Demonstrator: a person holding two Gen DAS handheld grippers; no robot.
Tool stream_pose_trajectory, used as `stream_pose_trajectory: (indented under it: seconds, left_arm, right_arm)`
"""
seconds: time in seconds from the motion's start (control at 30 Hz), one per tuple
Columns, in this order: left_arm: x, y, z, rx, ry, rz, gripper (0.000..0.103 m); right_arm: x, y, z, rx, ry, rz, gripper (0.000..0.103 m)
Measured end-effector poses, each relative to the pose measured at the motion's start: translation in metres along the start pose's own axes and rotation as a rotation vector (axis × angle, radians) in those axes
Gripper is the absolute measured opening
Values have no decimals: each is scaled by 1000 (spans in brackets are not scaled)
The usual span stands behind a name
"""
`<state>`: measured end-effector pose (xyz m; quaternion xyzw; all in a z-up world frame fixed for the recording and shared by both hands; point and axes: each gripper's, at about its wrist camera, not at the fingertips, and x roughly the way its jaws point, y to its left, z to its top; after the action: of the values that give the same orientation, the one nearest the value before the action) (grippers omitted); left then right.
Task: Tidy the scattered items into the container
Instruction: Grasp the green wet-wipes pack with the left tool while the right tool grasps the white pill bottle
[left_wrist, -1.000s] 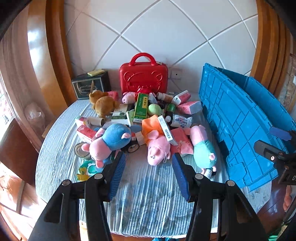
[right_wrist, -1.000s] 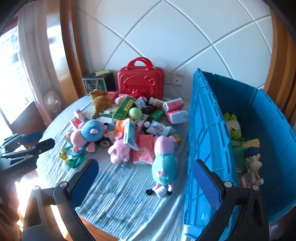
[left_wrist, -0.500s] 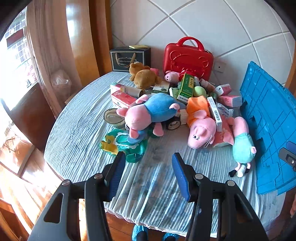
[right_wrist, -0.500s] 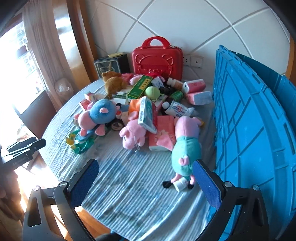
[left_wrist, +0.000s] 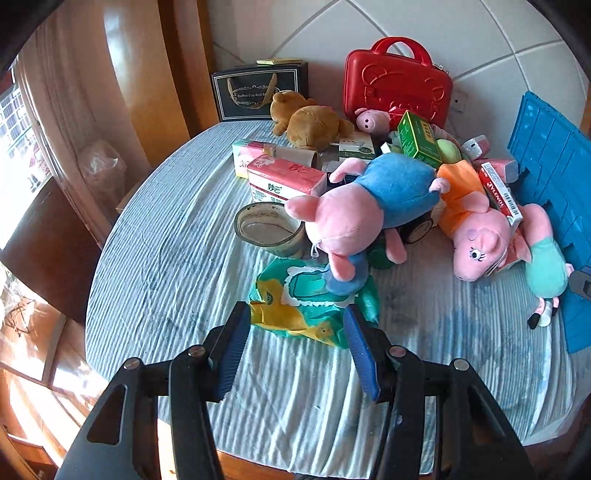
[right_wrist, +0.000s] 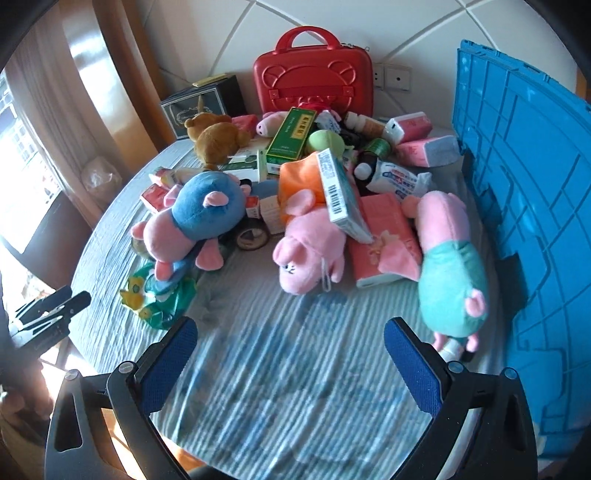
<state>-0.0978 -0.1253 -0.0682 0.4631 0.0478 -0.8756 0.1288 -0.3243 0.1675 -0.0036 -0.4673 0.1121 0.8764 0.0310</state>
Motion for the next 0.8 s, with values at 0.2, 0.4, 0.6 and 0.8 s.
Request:
stream_pose_trajectory:
  seconds: [0.2,0.4,0.6,0.8]
  left_arm:
    - [46,30,2,61,84,-58,52]
    - [86,40,2,66,149,-110,52]
    - [121,44,7,44,199,-147,52]
    - [143,35,2,63,219,-158,52]
  right_arm:
    - [53,50,-5,60,84,11,103]
    - [91,61,-15,121,159,-35,103]
    - [94,30,-25,238,153,-106,103]
    - [79,-44,-51,405,141,-279,103]
